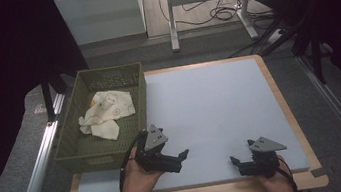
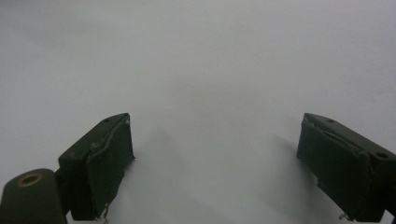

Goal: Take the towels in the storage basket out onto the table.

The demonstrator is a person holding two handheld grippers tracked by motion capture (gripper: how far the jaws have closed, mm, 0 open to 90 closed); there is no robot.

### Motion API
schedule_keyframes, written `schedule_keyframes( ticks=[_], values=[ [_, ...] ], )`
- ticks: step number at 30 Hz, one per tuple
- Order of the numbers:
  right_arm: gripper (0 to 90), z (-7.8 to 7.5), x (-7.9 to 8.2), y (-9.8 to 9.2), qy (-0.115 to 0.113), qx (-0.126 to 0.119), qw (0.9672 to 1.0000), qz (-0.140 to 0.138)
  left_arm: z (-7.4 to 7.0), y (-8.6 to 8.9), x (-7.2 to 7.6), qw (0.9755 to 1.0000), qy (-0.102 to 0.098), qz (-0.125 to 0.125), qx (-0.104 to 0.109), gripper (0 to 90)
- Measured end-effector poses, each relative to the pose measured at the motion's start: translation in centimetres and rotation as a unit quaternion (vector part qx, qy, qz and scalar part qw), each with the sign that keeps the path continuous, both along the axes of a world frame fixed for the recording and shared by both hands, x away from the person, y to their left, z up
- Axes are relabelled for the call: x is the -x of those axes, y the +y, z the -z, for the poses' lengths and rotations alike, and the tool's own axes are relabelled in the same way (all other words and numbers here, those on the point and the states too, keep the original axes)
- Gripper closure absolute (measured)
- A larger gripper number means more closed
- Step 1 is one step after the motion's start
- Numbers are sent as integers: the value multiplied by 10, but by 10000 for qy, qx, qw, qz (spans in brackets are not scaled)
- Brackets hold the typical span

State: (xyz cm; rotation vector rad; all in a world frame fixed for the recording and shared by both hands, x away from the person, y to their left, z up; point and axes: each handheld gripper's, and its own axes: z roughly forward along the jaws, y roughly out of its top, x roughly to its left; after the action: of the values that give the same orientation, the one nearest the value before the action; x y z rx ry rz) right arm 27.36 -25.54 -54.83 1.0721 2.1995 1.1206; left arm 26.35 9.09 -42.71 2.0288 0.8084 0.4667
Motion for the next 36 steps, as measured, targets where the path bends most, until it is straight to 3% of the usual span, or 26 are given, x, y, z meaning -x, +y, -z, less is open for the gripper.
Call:
schedule_keyframes(
  ticks=[3, 6, 10, 19, 23, 27, 28, 31, 36],
  values=[
    [105, 0, 0, 0, 10, -1, 10000, -3, -13, 6, -9, 9999, -66, -119, -72, 1],
    [105, 0, 0, 0, -7, -1, 10000, -7, -25, 18, -22, 9997, -15, -261, -14, 2],
    [105, 0, 0, 0, -5, -1, 10000, -6, -33, 29, -35, 9991, -11, -414, -105, 2],
    [105, 0, 0, 0, -16, -8, 10000, -4, -35, 58, -64, 9964, 223, -769, -293, 7],
    [106, 0, 0, 0, -16, -6, 10000, -6, -33, 72, -76, 9939, 322, -1001, -332, 9],
    [105, 0, 0, 0, -17, -4, 10000, -5, -32, 84, -86, 9900, 335, -1264, -525, 8],
    [105, 0, 0, 0, -15, -5, 10000, -4, -32, 90, -91, 9881, 406, -1390, -516, 8],
    [105, 0, 0, 0, -14, -6, 10000, -5, -31, 97, -97, 9863, 507, -1483, -516, 8],
    [105, 0, 0, 0, -14, -7, 10000, -4, -29, 116, -115, 9792, 763, -1785, -594, 8]
  ],
)
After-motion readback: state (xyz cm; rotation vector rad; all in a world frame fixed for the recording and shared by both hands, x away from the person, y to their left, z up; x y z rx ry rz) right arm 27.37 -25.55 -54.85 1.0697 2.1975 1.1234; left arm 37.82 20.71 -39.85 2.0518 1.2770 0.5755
